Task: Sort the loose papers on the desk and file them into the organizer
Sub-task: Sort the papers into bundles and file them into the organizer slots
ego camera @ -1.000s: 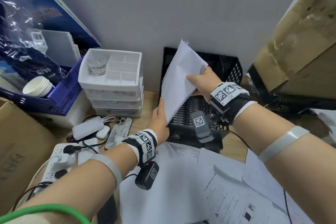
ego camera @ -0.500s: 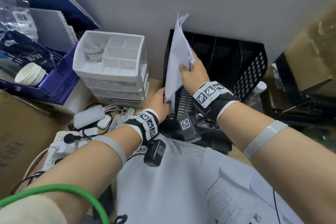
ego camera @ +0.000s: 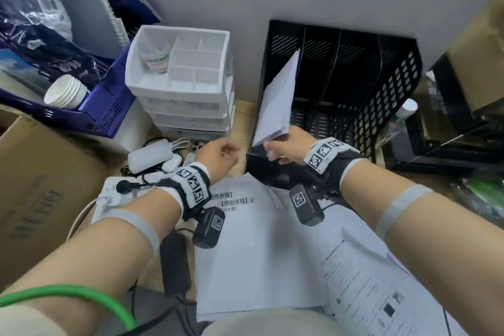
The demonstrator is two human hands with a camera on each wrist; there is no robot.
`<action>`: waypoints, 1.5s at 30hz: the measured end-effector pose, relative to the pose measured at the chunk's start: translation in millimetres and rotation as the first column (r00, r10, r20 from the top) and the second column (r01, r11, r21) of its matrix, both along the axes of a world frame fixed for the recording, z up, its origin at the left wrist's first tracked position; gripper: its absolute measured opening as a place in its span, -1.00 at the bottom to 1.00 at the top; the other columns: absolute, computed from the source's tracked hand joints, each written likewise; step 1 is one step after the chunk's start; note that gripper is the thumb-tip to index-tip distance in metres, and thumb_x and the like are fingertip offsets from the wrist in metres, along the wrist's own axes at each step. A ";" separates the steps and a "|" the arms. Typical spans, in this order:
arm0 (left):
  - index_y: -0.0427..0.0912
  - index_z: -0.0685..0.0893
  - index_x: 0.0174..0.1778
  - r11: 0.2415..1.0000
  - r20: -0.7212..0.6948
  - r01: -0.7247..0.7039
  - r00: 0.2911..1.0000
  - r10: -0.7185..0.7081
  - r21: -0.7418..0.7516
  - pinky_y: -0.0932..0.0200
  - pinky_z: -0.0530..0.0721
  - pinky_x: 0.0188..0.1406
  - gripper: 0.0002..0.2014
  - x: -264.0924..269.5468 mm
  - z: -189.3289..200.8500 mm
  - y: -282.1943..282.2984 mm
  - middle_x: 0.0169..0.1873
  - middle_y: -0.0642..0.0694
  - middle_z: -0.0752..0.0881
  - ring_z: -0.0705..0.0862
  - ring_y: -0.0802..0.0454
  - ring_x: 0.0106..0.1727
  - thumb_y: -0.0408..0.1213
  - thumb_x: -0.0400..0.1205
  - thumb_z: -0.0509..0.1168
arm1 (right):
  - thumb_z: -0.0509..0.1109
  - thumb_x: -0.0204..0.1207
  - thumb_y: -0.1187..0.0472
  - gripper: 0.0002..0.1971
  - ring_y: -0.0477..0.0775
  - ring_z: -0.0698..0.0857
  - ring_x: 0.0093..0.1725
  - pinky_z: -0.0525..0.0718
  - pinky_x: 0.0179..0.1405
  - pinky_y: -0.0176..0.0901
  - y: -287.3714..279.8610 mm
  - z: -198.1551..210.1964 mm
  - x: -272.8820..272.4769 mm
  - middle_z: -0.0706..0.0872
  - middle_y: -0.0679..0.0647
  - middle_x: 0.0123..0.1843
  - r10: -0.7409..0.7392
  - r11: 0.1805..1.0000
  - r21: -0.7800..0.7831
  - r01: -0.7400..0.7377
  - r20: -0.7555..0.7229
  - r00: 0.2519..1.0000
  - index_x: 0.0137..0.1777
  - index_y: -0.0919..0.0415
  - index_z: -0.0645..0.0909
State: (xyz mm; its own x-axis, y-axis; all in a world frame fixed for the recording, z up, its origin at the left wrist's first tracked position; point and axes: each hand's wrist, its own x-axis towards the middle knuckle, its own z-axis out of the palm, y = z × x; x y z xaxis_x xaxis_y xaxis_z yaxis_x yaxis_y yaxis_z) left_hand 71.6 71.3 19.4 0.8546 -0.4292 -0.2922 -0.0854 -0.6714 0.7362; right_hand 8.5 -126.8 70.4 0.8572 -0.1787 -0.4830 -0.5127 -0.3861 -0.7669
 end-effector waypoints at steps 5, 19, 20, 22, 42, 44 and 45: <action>-0.09 0.73 0.08 0.919 -0.208 0.135 0.976 -0.060 0.369 0.08 0.74 0.06 -0.81 -20.5 -39.0 79.2 -0.07 -0.01 0.75 0.76 -0.02 0.00 -0.24 0.55 0.47 | 0.45 0.50 0.17 -0.92 0.06 0.81 -0.15 0.78 -0.16 -0.08 10.5 -56.4 -53.2 0.85 0.04 -0.14 0.189 0.963 -0.155 -0.219 -0.187 0.964 -0.15 0.11 0.77; -0.15 0.49 0.48 0.939 -0.271 0.217 0.952 -0.142 0.268 0.10 0.64 0.29 -0.47 -78.7 -78.8 127.3 0.11 -0.15 0.66 0.69 -0.12 0.14 -0.32 0.58 0.44 | 0.59 0.19 -0.16 -0.13 0.28 0.32 0.48 0.33 0.43 0.24 74.8 -128.6 -118.6 0.37 0.17 0.43 0.321 0.427 -0.640 -0.639 -0.553 0.769 0.46 0.10 0.33; -0.17 0.47 0.50 0.944 -0.284 0.221 0.947 -0.147 0.246 0.07 0.64 0.31 -0.45 -78.8 -79.9 129.6 0.12 -0.16 0.64 0.68 -0.11 0.13 -0.33 0.58 0.44 | 0.57 0.25 -0.08 -0.27 0.27 0.35 0.45 0.38 0.38 0.20 74.5 -127.0 -119.3 0.38 0.17 0.40 0.319 0.440 -0.636 -0.635 -0.550 0.772 0.40 0.09 0.40; -0.18 0.42 0.54 0.941 -0.310 0.247 0.936 -0.170 0.229 0.05 0.63 0.35 -0.40 -79.2 -77.7 132.5 0.18 -0.21 0.64 0.68 -0.14 0.19 -0.31 0.58 0.46 | 0.46 0.39 0.12 -0.57 0.25 0.45 0.35 0.49 0.25 0.09 73.3 -121.8 -121.8 0.43 0.14 0.31 0.314 0.509 -0.630 -0.586 -0.498 0.808 0.26 0.08 0.51; 0.08 0.32 0.65 0.779 -0.633 -0.144 0.680 -0.370 -0.610 -0.37 0.67 0.31 0.04 -85.5 31.7 108.8 0.46 -0.24 0.60 0.63 -0.33 0.43 -0.04 0.27 0.70 | 0.37 0.44 0.35 -0.74 -0.03 0.44 -0.21 0.45 -0.21 -0.13 116.7 18.9 -135.6 0.46 -0.07 -0.17 0.339 0.799 -0.597 -0.075 0.343 0.876 -0.16 0.01 0.37; -0.14 0.44 0.55 0.741 -0.587 -0.127 0.703 -0.402 -0.660 -0.38 0.69 0.24 -0.24 -92.7 41.3 97.8 0.37 -0.34 0.68 0.67 -0.43 0.36 -0.12 0.46 0.59 | 0.39 0.47 0.30 -0.80 -0.02 0.52 -0.06 0.50 -0.08 -0.13 143.9 10.7 -137.7 0.56 -0.03 -0.01 0.467 0.760 -0.597 -0.255 0.230 0.854 -0.02 0.03 0.47; -0.23 0.51 0.49 0.757 -0.570 -0.130 0.742 -0.354 -0.640 -0.35 0.73 0.18 -0.38 -93.7 42.9 94.5 0.29 -0.35 0.73 0.71 -0.45 0.28 -0.17 0.53 0.53 | 0.40 0.50 0.24 -0.78 0.03 0.57 0.06 0.56 0.03 -0.10 154.0 7.7 -137.8 0.59 0.02 0.13 0.498 0.739 -0.594 -0.319 0.162 0.852 0.11 0.05 0.51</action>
